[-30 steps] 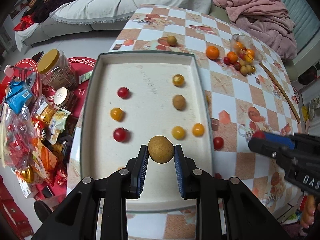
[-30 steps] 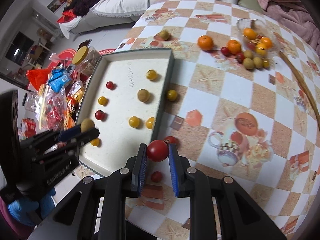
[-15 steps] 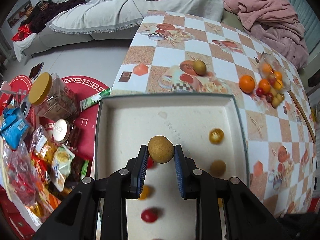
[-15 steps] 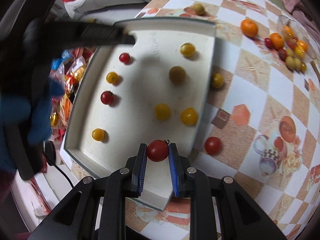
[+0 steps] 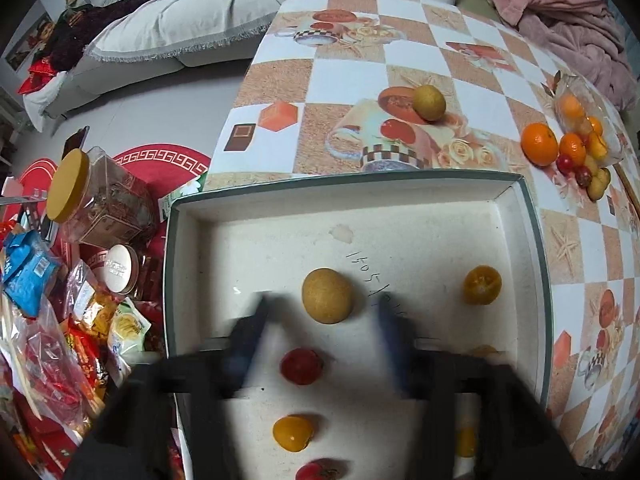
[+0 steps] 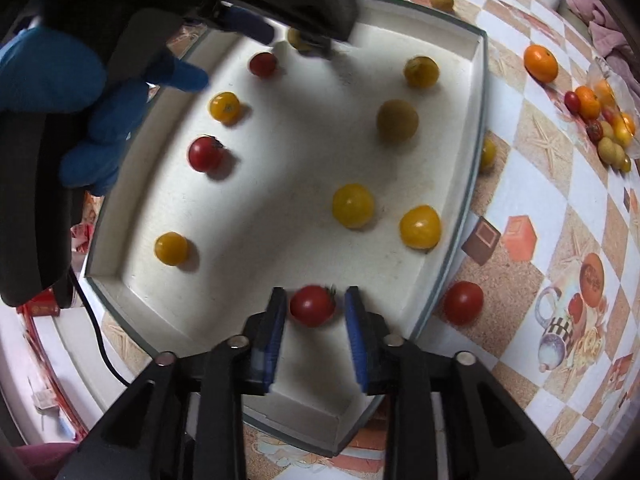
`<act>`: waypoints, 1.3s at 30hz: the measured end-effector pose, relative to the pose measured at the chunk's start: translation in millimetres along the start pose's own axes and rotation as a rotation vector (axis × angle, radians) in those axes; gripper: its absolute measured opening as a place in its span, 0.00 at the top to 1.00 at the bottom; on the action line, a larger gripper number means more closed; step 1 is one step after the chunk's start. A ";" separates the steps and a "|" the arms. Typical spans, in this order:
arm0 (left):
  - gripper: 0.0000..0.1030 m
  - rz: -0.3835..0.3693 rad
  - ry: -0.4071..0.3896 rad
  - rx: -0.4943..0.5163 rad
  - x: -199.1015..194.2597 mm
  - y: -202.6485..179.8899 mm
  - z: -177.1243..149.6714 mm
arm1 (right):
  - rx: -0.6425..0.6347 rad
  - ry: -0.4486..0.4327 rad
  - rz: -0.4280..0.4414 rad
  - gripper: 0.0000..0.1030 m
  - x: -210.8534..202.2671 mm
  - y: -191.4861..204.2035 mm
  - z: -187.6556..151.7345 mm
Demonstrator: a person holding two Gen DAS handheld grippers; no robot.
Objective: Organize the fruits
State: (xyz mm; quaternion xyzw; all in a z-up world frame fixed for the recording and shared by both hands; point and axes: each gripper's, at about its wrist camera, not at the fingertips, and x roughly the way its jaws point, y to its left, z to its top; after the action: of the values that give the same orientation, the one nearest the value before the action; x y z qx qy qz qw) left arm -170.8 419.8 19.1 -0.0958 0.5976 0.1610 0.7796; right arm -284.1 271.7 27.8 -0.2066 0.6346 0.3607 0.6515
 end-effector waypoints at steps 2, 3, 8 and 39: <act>0.13 0.019 -0.030 0.000 -4.7 1.3 -1.1 | -0.013 0.007 -0.002 0.41 2.3 4.2 -1.0; 0.13 0.013 -0.023 0.005 -4.8 1.2 -1.2 | -0.017 0.009 0.009 0.40 2.6 5.4 -1.3; 0.13 0.014 -0.013 0.005 -11.3 3.5 -4.8 | -0.055 -0.013 0.043 0.22 -11.8 15.7 -7.5; 0.00 0.092 0.036 -0.139 -116.2 12.5 -135.7 | 0.140 -0.087 -0.092 0.00 -98.1 -31.6 1.0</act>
State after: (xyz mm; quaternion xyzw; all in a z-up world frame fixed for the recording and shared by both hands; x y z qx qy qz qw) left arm -324.8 369.1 95.2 -0.1248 0.6027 0.2358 0.7520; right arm -253.9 231.4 117.6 -0.1732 0.6192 0.2938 0.7073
